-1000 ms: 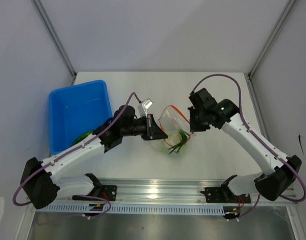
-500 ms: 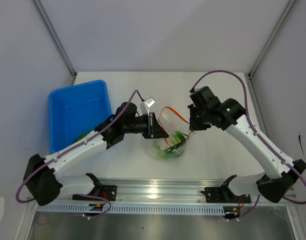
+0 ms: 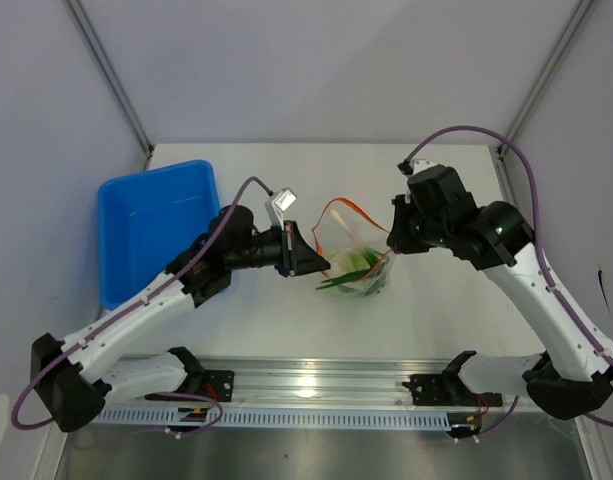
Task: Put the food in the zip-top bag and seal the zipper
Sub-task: Adjust the zipper food storage bag at the center of the board.
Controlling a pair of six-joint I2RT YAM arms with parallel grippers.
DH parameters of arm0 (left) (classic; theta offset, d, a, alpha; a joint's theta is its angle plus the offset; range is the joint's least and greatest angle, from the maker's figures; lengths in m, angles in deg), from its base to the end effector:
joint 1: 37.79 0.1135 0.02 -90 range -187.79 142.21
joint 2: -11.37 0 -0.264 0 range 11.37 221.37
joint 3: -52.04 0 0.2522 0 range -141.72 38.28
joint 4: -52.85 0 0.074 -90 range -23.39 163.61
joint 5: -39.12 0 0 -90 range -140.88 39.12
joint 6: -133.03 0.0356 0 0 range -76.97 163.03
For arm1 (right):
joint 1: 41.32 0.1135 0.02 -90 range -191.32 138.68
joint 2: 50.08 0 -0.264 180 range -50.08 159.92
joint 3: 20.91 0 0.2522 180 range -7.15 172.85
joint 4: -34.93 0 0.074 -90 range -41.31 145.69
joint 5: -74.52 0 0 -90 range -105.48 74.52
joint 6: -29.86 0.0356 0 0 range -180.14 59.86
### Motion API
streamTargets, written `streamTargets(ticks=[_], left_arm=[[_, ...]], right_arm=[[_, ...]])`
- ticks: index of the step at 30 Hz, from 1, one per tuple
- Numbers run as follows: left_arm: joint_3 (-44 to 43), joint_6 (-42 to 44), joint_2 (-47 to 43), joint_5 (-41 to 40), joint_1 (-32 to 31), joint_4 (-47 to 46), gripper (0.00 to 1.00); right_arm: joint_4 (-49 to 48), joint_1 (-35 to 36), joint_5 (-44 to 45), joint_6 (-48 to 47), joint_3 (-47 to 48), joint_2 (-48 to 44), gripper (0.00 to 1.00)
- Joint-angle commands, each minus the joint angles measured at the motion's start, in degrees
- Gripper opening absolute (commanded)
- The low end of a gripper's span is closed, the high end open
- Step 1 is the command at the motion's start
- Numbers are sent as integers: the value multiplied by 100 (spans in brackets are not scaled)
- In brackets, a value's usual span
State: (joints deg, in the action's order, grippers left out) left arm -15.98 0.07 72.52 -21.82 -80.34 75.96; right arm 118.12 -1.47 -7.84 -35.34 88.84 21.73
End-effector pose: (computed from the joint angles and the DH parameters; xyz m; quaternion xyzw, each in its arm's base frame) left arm 0.1680 -0.1777 0.3455 0.1478 0.7748 -0.5417 0.2903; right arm 0.1669 0.1331 0.4418 -0.0957 0.9180 0.1510 0.3539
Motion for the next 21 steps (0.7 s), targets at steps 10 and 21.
streamTargets(ticks=[10,21], left_arm=[[-828,490,962,364,176,548,1],[-113,341,564,460,97,288,1]], right_arm=[[-203,-338,193,-458,-530,-71,0],[80,-347,-8,-379,-359,-281,0]])
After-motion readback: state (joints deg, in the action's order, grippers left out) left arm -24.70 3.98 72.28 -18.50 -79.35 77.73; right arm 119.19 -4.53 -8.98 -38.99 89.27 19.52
